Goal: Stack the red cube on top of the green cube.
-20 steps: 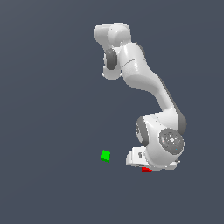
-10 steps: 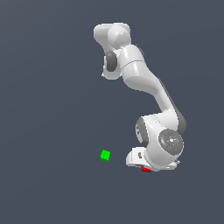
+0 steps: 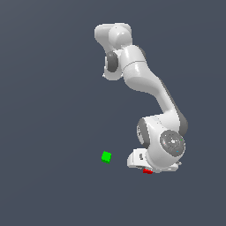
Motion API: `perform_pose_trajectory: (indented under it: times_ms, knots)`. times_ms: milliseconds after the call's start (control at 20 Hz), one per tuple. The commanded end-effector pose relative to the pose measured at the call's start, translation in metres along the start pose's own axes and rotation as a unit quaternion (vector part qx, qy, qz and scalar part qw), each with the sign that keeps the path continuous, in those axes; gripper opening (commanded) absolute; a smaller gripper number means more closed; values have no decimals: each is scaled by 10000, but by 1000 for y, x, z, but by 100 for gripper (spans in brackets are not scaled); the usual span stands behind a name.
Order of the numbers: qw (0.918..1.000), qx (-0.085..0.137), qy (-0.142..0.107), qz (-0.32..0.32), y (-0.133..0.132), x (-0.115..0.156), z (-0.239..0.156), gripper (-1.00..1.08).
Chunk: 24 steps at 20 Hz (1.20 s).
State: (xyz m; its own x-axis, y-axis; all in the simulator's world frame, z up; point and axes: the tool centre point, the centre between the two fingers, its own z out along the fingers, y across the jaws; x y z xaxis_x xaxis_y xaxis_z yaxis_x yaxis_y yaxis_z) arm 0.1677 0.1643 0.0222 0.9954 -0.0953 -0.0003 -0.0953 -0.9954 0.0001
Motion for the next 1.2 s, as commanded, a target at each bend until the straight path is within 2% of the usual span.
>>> perform_pose_trajectory:
  times_ms: [0,500,1150]
  knots:
    - [10000,0,2,0,0,0,-1,-100]
    - [10000,0,2,0,0,-1,-14,-100]
    - [10000,0,2,0,0,-1,-79,-100]
